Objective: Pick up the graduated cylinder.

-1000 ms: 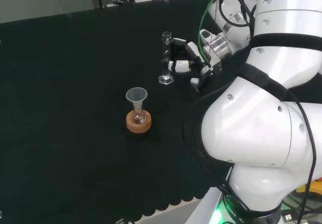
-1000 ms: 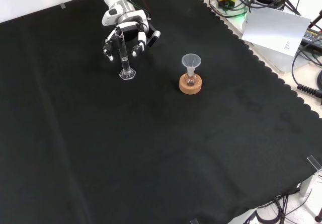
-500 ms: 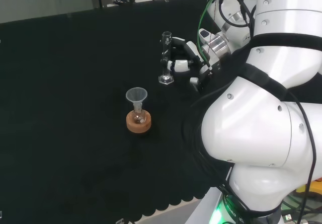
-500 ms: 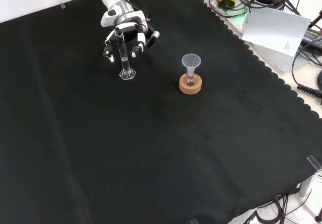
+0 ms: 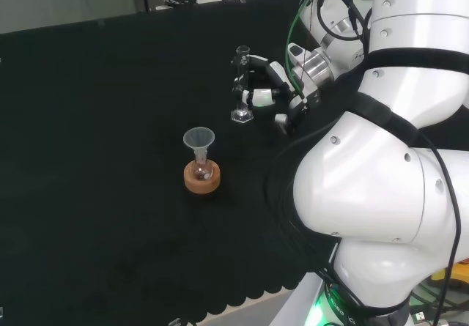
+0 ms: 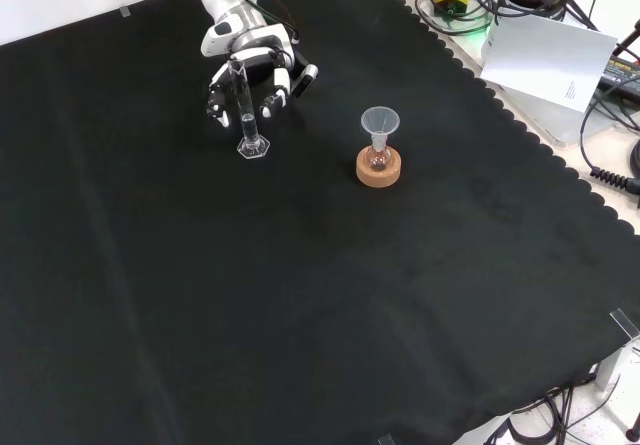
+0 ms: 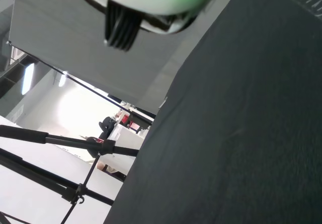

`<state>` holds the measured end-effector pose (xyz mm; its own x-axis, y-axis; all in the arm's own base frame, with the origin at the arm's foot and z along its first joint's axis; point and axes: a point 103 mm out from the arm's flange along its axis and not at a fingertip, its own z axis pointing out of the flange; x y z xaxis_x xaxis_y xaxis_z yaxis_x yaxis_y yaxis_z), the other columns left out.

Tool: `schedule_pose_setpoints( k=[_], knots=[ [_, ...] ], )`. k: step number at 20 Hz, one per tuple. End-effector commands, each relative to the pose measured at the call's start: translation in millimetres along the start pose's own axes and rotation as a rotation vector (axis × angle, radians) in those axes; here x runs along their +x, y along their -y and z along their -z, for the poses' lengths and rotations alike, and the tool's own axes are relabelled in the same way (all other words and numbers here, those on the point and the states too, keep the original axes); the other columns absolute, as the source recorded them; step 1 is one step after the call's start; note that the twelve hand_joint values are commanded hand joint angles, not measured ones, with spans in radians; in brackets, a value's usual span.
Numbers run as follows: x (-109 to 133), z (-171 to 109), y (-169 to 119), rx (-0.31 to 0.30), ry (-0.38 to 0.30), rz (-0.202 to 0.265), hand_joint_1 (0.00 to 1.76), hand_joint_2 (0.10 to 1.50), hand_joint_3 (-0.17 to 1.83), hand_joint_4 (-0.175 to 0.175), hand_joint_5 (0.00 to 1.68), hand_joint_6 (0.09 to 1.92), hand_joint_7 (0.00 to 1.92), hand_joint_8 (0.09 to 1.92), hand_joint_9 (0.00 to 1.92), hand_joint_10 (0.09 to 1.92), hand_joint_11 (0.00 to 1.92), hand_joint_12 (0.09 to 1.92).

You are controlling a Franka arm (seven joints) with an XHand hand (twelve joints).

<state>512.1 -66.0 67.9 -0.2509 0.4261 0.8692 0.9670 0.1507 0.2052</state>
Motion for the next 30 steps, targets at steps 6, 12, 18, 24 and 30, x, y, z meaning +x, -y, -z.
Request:
schedule_pose_setpoints(
  k=[6, 12, 18, 24, 30],
  knots=[
    [0.1, -0.7, -0.5, -0.011, -0.006, -0.001, 1.13, 0.62, 0.71, -0.02, 0.55, 0.61, 0.59, 0.62, 0.92, 0.4, 0.71, 1.14],
    [0.3, -1.2, 0.7, -0.03, -0.02, 0.008, 1.12, 0.65, 0.69, -0.014, 0.6, 0.65, 0.62, 0.62, 0.95, 0.39, 0.74, 1.12],
    [2.0, -1.3, 2.9, -0.036, -0.04, 0.013, 1.11, 0.66, 0.68, -0.014, 0.6, 0.66, 0.64, 0.62, 0.97, 0.38, 0.76, 1.11],
    [2.8, -2.4, 1.9, -0.039, -0.052, 0.02, 1.1, 0.66, 0.68, -0.016, 0.59, 0.66, 0.64, 0.61, 0.97, 0.37, 0.77, 1.11],
    [6.0, -3.0, -0.1, -0.032, -0.055, 0.028, 1.1, 0.67, 0.67, -0.016, 0.59, 0.66, 0.64, 0.61, 0.98, 0.37, 0.78, 1.1]
  ],
)
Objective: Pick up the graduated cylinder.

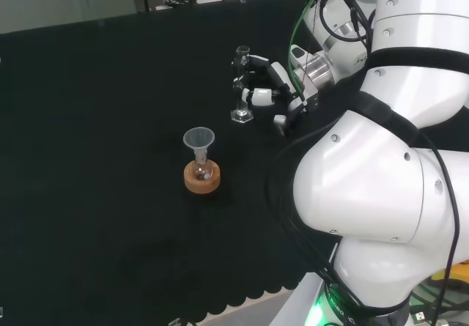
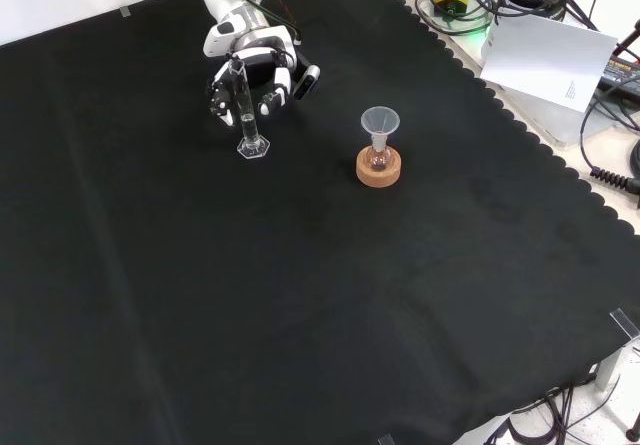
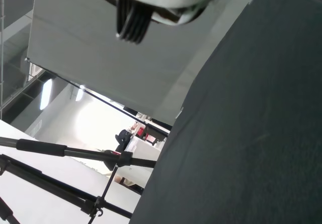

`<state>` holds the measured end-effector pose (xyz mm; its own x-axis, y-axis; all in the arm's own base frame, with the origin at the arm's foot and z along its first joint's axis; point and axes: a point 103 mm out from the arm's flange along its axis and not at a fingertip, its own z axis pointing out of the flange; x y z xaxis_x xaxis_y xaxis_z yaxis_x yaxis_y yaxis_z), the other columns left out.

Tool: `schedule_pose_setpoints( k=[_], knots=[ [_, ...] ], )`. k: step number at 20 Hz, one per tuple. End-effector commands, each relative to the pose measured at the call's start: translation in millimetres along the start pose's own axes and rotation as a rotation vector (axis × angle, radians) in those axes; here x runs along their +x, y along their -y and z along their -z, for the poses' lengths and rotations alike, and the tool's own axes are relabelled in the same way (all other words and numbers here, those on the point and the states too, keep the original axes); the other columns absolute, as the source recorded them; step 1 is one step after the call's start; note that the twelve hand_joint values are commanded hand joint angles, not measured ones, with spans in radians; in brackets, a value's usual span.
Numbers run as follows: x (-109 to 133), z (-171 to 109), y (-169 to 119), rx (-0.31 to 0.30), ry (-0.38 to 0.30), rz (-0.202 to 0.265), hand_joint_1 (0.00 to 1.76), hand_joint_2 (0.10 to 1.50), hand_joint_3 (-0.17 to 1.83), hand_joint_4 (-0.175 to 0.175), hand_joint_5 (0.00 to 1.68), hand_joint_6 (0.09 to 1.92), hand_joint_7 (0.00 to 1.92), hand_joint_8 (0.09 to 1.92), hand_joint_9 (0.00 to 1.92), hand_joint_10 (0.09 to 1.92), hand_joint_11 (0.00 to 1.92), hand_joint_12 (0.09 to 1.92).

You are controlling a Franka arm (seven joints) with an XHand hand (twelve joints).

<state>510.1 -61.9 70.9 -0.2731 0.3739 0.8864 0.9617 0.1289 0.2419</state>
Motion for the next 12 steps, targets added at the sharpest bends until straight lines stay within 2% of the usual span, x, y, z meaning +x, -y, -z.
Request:
schedule_pose_setpoints(
  k=[1, 3, 7, 12],
  knots=[
    [1.0, -0.7, -0.7, 0.003, 0.0, 0.002, 1.1, 0.67, 0.67, -0.016, 0.6, 0.66, 0.64, 0.61, 0.98, 0.37, 0.78, 1.1],
    [0.9, -0.5, -0.6, -0.002, 0.0, -0.001, 1.1, 0.69, 0.67, -0.016, 0.61, 0.67, 0.65, 0.62, 0.99, 0.36, 0.8, 1.09],
    [-0.6, 0.0, 0.3, -0.008, 0.007, -0.015, 1.2, 0.82, 0.66, -0.015, 0.67, 0.71, 0.73, 0.64, 1.03, 0.34, 0.89, 1.02],
    [-0.8, 0.1, 0.0, -0.004, 0.036, -0.033, 1.29, 0.91, 0.68, -0.021, 0.67, 0.81, 0.74, 0.73, 1.04, 0.39, 0.89, 0.98]
  ],
)
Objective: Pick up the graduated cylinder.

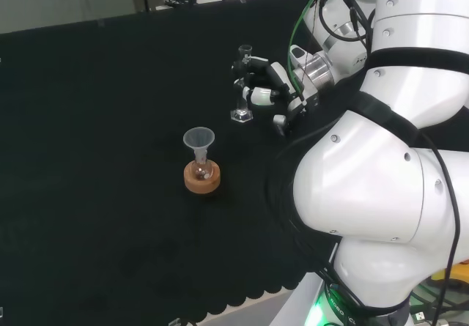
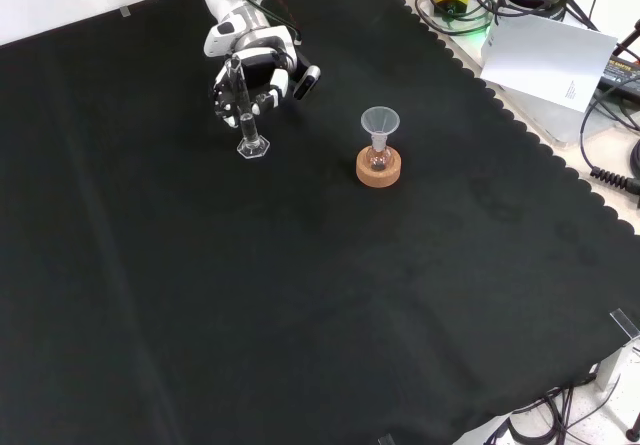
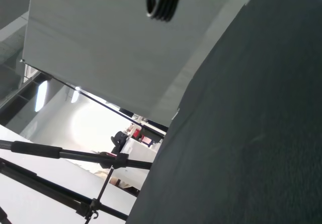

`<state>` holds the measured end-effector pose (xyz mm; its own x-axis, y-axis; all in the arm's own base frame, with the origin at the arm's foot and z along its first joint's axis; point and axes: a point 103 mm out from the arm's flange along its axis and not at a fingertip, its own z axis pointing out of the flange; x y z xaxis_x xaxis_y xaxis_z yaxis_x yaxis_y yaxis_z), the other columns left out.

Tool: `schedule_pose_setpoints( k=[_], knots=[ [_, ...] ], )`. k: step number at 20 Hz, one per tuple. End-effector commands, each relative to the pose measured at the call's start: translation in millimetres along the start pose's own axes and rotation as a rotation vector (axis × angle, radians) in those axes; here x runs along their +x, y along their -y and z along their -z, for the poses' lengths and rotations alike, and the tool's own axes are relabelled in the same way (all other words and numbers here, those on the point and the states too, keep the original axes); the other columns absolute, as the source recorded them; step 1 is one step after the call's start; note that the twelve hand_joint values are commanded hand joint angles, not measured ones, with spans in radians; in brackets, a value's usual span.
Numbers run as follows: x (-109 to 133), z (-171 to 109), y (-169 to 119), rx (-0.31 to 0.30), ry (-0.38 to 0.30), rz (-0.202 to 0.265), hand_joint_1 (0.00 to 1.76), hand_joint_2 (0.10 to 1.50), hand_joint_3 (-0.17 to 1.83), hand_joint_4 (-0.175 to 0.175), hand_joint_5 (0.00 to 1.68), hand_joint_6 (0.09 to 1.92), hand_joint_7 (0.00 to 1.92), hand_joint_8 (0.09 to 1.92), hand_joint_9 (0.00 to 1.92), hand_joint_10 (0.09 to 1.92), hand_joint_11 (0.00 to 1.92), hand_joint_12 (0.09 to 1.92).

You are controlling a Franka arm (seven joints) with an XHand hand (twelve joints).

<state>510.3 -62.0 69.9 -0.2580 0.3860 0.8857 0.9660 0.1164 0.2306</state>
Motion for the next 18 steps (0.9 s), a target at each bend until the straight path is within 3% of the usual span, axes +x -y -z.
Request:
schedule_pose_setpoints(
  k=[1, 4, 7, 11, 13, 14, 16, 18],
  knots=[
    [1, 1, 0, 0.003, 0.033, -0.019, 1.3, 0.92, 0.68, -0.024, 0.67, 0.82, 0.74, 0.75, 1.03, 0.4, 0.89, 0.98],
    [5, 3, -2, 0.007, 0.078, -0.015, 1.31, 0.94, 0.67, -0.034, 0.68, 0.86, 0.72, 0.8, 1.02, 0.46, 0.91, 0.95],
    [12, 7, -4, 0.013, 0.175, -0.01, 1.32, 0.95, 0.66, -0.046, 0.76, 0.88, 0.72, 0.84, 1.02, 0.5, 0.93, 0.94],
    [20, 7, -7, 0.07, 0.291, 0.012, 1.32, 0.96, 0.65, -0.061, 0.81, 0.91, 0.77, 0.85, 1.06, 0.52, 1.0, 0.9],
    [23, 7, -8, 0.088, 0.338, 0.022, 1.18, 1.07, 0.38, -0.136, 0.78, 1.2, 0.8, 0.84, 1.1, 0.5, 1.05, 0.88],
    [25, 8, -8, 0.09, 0.356, 0.026, 1.15, 1.11, 0.28, -0.156, 0.78, 1.26, 0.82, 0.82, 1.13, 0.47, 1.08, 0.86],
    [29, 10, -9, 0.099, 0.399, 0.038, 1.19, 1.17, 0.11, -0.171, 0.78, 1.3, 0.81, 1.13, 1.18, 0.43, 1.14, 0.84],
    [32, 12, -10, 0.111, 0.441, 0.047, 1.21, 1.2, 0.03, -0.175, 0.79, 1.29, 0.82, 1.24, 1.24, 0.39, 1.18, 0.83]
  ],
)
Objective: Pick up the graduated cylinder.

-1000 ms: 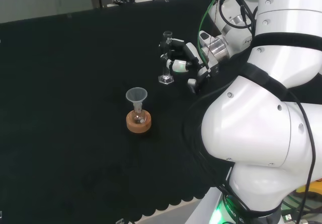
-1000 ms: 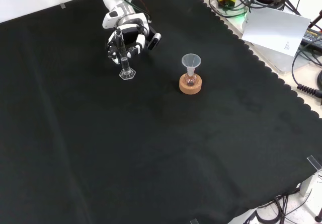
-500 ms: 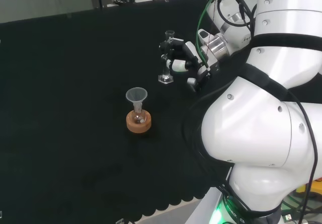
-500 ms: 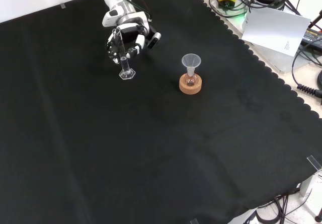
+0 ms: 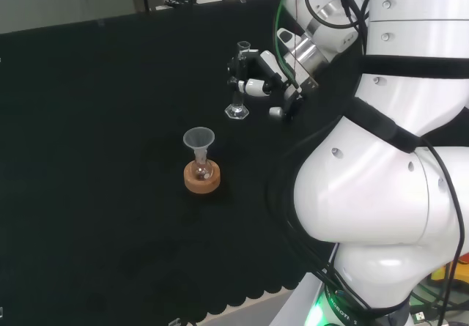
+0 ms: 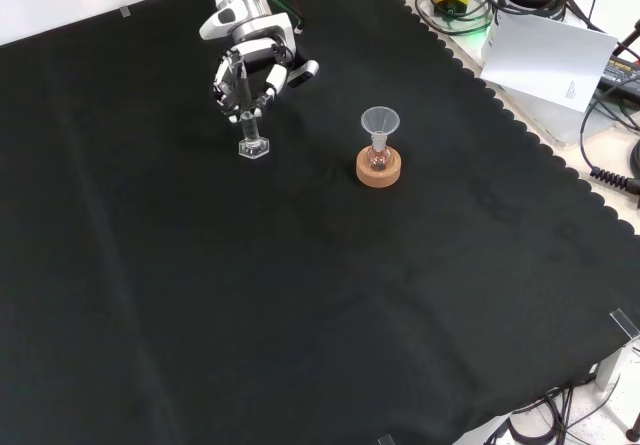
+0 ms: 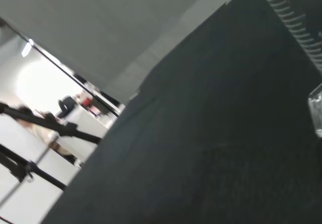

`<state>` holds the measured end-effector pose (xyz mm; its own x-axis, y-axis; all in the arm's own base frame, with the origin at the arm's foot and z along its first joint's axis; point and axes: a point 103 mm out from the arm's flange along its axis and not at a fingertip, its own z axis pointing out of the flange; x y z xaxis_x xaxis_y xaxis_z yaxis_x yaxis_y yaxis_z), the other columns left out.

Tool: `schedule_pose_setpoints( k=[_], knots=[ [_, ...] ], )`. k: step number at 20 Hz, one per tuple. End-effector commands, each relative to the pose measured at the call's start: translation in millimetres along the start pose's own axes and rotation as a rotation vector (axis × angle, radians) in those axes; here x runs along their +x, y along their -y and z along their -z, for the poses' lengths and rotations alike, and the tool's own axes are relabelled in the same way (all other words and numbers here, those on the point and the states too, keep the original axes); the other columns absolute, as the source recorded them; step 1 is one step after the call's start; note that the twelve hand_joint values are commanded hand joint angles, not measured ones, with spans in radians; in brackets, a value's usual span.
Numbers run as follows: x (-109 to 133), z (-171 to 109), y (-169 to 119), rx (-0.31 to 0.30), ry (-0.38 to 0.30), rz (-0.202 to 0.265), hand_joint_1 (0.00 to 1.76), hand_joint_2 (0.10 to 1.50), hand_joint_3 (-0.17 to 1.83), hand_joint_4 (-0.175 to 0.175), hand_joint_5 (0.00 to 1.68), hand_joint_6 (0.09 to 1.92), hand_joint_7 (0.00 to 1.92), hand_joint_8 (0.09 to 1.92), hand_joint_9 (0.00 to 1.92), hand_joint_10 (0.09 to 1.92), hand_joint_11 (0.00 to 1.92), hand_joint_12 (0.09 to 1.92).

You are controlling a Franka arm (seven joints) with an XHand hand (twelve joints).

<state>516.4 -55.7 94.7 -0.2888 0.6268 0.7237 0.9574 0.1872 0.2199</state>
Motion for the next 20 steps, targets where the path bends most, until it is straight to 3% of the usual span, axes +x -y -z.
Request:
schedule_pose_setpoints(
  k=[1, 11, 20],
  knots=[
    [7, 12, 2, 0.052, 0.161, 0.019, 1.22, 1.2, 0.01, -0.175, 0.8, 1.28, 0.82, 1.26, 1.26, 0.37, 1.2, 0.83],
    [13, 27, 1, 0.113, 0.254, 0.028, 1.23, 1.2, 0.0, -0.175, 0.81, 1.26, 0.84, 1.25, 1.32, 0.3, 1.24, 0.79],
    [26, 57, 2, 0.247, 0.353, -0.012, 1.23, 1.2, 0.0, -0.175, 0.82, 1.25, 0.84, 1.25, 1.33, 0.28, 1.23, 0.78]
  ],
)
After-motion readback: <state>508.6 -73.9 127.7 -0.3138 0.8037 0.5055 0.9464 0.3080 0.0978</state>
